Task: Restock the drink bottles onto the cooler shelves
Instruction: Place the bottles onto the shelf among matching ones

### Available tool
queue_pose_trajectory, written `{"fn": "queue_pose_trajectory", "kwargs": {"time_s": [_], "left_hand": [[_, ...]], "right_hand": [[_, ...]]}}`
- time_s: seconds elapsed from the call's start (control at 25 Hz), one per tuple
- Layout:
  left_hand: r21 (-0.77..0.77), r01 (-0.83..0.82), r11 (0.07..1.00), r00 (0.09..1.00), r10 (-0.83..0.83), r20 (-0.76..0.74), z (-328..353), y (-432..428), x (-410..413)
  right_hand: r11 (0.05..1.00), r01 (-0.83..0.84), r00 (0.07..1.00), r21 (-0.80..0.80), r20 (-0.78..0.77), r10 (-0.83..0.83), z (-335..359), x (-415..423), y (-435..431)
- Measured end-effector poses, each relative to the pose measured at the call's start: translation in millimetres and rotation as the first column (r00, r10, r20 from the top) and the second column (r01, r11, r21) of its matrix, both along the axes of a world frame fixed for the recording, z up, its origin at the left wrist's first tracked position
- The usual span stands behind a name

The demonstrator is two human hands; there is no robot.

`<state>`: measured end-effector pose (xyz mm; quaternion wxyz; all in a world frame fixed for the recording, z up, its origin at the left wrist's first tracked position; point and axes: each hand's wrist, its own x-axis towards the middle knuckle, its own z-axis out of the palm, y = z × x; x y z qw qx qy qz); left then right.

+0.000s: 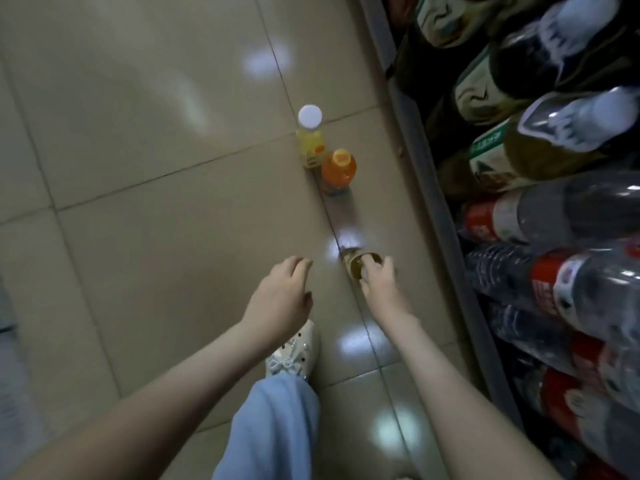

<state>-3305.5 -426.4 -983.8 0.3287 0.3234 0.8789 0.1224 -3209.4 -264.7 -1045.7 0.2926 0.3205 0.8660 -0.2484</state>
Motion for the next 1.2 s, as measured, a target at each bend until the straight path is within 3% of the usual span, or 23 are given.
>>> {"fn": "queue_pose_trajectory", "kwargs": {"time_s": [0.08, 0.2, 0.36, 0.44, 0.52, 0.72, 0.96, 1.08, 1.2], "left_hand": [[-0.054, 0.05, 0.997, 0.995, -0.045, 0.085, -2, 0, -2], [-0.053, 0.189, 0.98, 0.963, -0.175, 0.203, 32, 4, -9], [0.049, 0.399, 0.915, 0.85, -0.39, 0.356, 143, 29, -17], [0.159, 0.479, 0.863, 0.8, -0.504, 0.327, 211, 42, -17], [0.246, 0.465, 0.851, 0.8, -0.522, 0.294, 278, 50, -15], [0.336, 0.25, 0.908, 0.83, -0.38, 0.408, 437, 43, 0], [0.324, 0.318, 0.891, 0.765, -0.443, 0.468, 605, 13, 49], [0.338, 0.286, 0.897, 0.688, -0.437, 0.579, 667, 5, 60], [0.366, 0.295, 0.882, 0.686, -0.463, 0.562, 708, 8, 60]], "right_hand": [[0.998, -0.004, 1.0, 0.06, 0.005, 0.004, 8, 0, -2], [0.99, 0.137, 0.989, 0.019, -0.057, -0.136, 81, 14, -8], [0.971, 0.217, 0.954, -0.096, -0.188, -0.232, 253, 27, 6], [0.969, 0.195, 0.938, -0.152, -0.258, -0.23, 347, 30, 15], [0.955, 0.223, 0.896, -0.195, -0.345, -0.28, 430, 32, 20], [0.906, 0.32, 0.7, -0.276, -0.576, -0.423, 573, 56, 10], [0.854, 0.352, 0.558, -0.384, -0.647, -0.52, 700, 130, -22], [0.826, 0.402, 0.495, -0.396, -0.665, -0.559, 754, 147, -37], [0.757, 0.468, 0.372, -0.457, -0.675, -0.637, 788, 145, -48]]}}
